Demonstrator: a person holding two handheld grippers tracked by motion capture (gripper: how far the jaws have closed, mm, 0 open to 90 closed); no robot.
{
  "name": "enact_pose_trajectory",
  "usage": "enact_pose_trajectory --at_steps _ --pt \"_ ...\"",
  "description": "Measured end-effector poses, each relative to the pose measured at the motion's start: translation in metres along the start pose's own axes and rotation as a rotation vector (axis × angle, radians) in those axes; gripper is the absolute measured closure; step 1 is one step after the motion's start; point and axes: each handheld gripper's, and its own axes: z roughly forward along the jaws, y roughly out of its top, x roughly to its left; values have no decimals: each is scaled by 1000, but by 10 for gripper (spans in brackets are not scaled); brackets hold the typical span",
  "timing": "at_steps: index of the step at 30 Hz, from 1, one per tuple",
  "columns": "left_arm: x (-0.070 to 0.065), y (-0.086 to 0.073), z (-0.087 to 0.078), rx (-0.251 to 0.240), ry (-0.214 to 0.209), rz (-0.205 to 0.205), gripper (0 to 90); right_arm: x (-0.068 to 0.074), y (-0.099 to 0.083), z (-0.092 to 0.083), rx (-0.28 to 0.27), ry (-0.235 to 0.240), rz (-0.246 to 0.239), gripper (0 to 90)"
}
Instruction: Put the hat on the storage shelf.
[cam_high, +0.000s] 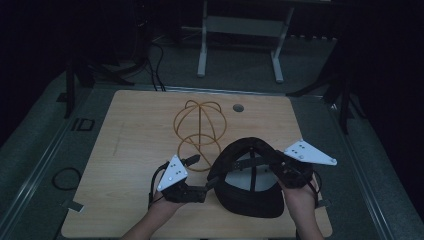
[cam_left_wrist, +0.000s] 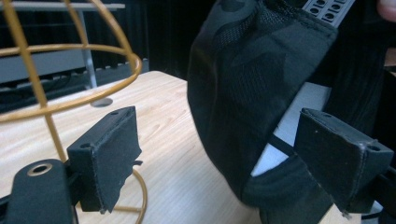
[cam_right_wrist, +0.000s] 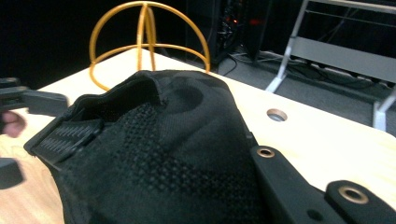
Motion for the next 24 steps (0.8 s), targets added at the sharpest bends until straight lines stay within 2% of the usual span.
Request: enact_pose_trajectory --at_steps 3,5,7,8,10,11,14,17,21,23,24 --pt "-1 5 5 7 -23 -10 151 3 0 -1 1 11 -7 897" --pt "-1 8 9 13 -46 -10 161 10 0 -2 0 36 -22 896" --pt "-3 11 11 0 -40 13 164 13 0 -2 0 46 -26 896" --pt "-3 13 10 -14 -46 27 265 17 0 -3 0 53 -40 896" --pt "-2 14 11 -15 -58 13 272 18 0 -3 -2 60 -42 896" --pt "-1 16 10 -26 -43 6 286 21 0 -4 -6 85 -42 897" --pt "-2 19 9 -38 -45 0 346 27 -1 -4 -1 114 -59 896" --pt "-3 23 8 -40 -41 -6 468 33 -2 -5 5 132 -65 896" --pt "-3 25 6 -45 -27 -11 724 38 -3 -5 9 143 -75 896" --pt "-2 26 5 -47 3 -6 868 41 -4 -5 14 149 -82 896" --pt "-2 26 5 -51 3 -6 887 42 -5 -5 17 154 -83 895"
